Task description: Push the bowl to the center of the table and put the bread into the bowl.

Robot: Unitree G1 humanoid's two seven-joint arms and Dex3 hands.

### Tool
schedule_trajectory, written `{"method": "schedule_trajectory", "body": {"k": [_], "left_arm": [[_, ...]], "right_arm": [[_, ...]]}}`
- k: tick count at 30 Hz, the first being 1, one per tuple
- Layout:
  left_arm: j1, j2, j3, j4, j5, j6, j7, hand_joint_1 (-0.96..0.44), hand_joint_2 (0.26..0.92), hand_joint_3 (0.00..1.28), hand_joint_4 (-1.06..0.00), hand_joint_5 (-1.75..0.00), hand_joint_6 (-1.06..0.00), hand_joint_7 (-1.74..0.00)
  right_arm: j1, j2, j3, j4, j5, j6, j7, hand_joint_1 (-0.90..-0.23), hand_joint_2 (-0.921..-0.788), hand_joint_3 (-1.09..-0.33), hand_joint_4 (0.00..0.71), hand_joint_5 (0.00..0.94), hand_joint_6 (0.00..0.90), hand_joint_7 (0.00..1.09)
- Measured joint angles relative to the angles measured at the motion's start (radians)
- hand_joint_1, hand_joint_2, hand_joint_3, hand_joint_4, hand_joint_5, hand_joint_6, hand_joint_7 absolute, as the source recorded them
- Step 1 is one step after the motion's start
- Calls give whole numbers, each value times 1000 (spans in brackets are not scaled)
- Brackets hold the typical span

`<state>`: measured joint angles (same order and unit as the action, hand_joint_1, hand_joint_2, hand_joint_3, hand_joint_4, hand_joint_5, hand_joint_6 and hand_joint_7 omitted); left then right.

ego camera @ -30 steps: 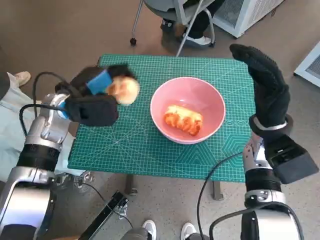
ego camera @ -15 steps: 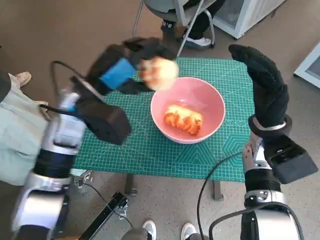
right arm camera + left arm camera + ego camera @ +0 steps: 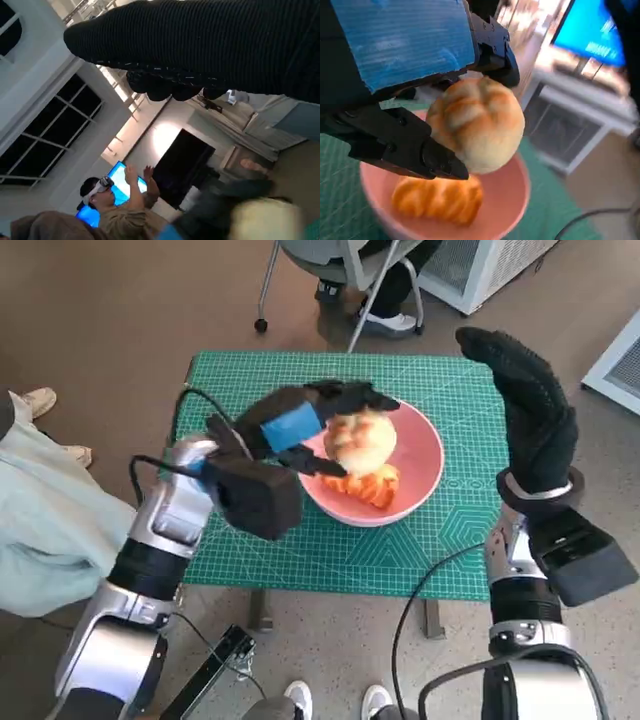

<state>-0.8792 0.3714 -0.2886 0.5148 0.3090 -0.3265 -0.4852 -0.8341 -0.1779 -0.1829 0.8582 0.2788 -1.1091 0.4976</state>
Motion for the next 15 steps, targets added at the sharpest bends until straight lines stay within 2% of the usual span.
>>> {"method": "schedule_trajectory", "body": {"k": [8, 13, 15], "left_arm": [[3, -32, 27, 74, -46, -56, 14, -414, 920, 38, 0, 1, -1, -322], [4, -75, 82, 129, -130, -130, 32, -440, 921, 55, -74, -35, -74, -363], [6, -95, 109, 150, -167, -160, 39, -436, 921, 69, -135, -47, -128, -372]], "right_arm": [[13, -1, -1, -14, 2, 10, 1, -603, -921, -735, 332, 3, 27, 825], [15, -1, -1, -22, 2, 17, 0, -593, -921, -738, 328, 1, 23, 824], [15, -1, -1, -26, 2, 22, 0, -598, -921, -738, 326, 0, 22, 824]]}}
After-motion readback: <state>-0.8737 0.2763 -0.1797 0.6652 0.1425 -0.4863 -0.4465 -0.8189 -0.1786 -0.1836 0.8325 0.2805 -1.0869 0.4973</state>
